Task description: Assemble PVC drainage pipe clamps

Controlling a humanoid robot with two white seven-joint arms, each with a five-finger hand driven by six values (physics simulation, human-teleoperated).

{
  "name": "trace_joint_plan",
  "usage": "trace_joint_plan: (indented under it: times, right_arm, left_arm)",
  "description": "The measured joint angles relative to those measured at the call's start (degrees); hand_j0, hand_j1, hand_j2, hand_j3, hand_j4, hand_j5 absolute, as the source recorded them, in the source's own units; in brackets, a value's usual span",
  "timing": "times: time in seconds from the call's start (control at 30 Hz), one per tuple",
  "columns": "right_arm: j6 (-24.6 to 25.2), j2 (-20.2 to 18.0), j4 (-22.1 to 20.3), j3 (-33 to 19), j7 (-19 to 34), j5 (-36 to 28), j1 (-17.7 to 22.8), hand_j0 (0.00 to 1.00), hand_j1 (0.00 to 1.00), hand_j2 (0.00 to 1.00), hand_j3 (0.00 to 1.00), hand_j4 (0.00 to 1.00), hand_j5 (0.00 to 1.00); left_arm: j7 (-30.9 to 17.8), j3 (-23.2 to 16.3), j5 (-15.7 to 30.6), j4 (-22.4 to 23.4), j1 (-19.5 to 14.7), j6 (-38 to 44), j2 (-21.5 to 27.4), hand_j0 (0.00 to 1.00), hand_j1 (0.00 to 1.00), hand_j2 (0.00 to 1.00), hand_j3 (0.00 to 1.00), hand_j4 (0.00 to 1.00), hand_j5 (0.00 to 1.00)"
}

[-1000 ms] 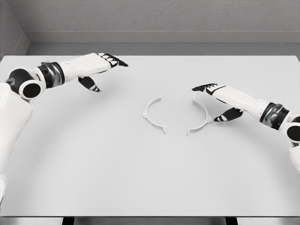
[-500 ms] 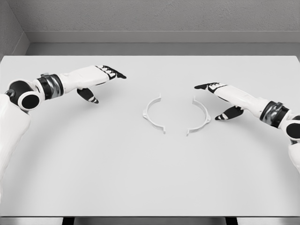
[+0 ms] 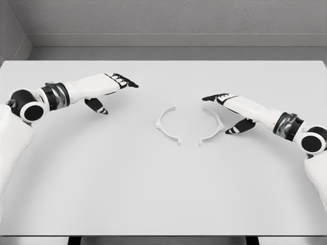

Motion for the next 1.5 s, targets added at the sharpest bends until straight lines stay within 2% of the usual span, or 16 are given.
trace_joint_plan:
  times: [0.23, 0.57, 0.73, 0.83, 0.93, 1.03, 1.17, 1.23, 1.33, 1.4, 1.5]
  right_arm:
    - [0.0, 0.1, 0.3, 0.3, 0.0, -0.1, -2.4, 1.0, 1.0, 1.0, 1.0, 1.0, 1.0]
    - [0.0, 0.4, 3.8, 0.5, 0.0, 0.1, -3.4, 1.0, 1.0, 1.0, 1.0, 1.0, 1.0]
    - [0.0, 1.2, 4.2, 1.1, 0.0, 0.1, -3.7, 1.0, 1.0, 1.0, 1.0, 1.0, 1.0]
    - [0.0, 1.6, 4.2, 1.7, 0.0, 0.1, -3.7, 1.0, 1.0, 1.0, 1.0, 1.0, 1.0]
    - [0.0, 1.8, 4.0, 2.4, 0.0, 0.1, -3.7, 1.0, 1.0, 1.0, 1.0, 1.0, 1.0]
    - [0.0, 2.2, 3.9, 2.7, 0.0, 0.1, -4.0, 1.0, 1.0, 1.0, 1.0, 1.0, 1.0]
    - [0.0, 2.6, 3.8, 3.0, 0.0, 0.0, -4.2, 1.0, 1.0, 1.0, 1.0, 1.0, 1.0]
    - [0.0, 2.7, 3.8, 3.1, 0.0, 0.0, -4.5, 1.0, 1.0, 1.0, 1.0, 1.0, 1.0]
    - [0.0, 2.8, 3.8, 3.5, 0.0, 0.0, -4.6, 1.0, 1.0, 1.0, 1.0, 1.0, 1.0]
    - [0.0, 2.9, 3.8, 3.8, 0.0, 0.0, -4.7, 1.0, 1.0, 1.0, 1.0, 1.0, 1.0]
    - [0.0, 3.1, 3.8, 4.3, 0.0, 0.1, -4.9, 1.0, 1.0, 1.0, 1.0, 1.0, 1.0]
  left_arm:
    - [0.0, 0.1, 0.0, -0.5, 0.7, 0.0, 0.0, 1.0, 1.0, 1.0, 1.0, 1.0, 1.0]
    - [0.0, 0.0, 0.0, -0.7, 0.8, 0.0, -0.1, 1.0, 1.0, 1.0, 1.0, 1.0, 1.0]
    - [0.0, 0.2, 0.0, -1.0, 1.1, 0.0, 0.0, 1.0, 1.0, 1.0, 1.0, 1.0, 1.0]
    - [0.0, 0.6, 1.0, -3.5, 3.7, 0.0, 1.8, 1.0, 1.0, 1.0, 1.0, 1.0, 1.0]
    - [0.0, 0.8, 2.4, -5.5, 4.0, 0.0, 4.9, 1.0, 1.0, 1.0, 1.0, 1.0, 1.0]
    - [0.0, 1.8, 8.4, -6.6, 4.2, 0.0, 11.5, 1.0, 1.0, 1.0, 1.0, 1.0, 1.0]
    - [0.0, 2.1, 14.7, -9.4, 7.6, 0.0, 16.6, 1.0, 1.0, 1.0, 1.0, 1.0, 1.0]
    - [0.0, 2.2, 16.7, -12.9, 12.0, -0.1, 17.6, 1.0, 1.0, 1.0, 1.0, 1.0, 1.0]
    - [0.0, 2.6, 19.8, -17.3, 12.0, 0.0, 18.2, 1.0, 1.0, 1.0, 1.0, 1.0, 1.0]
    - [0.0, 4.7, 21.0, -18.8, 14.3, 0.0, 18.5, 1.0, 1.0, 1.0, 1.0, 1.0, 1.0]
    - [0.0, 11.7, 21.7, -22.1, 23.0, -0.1, 18.7, 1.0, 1.0, 1.0, 1.0, 1.0, 1.0]
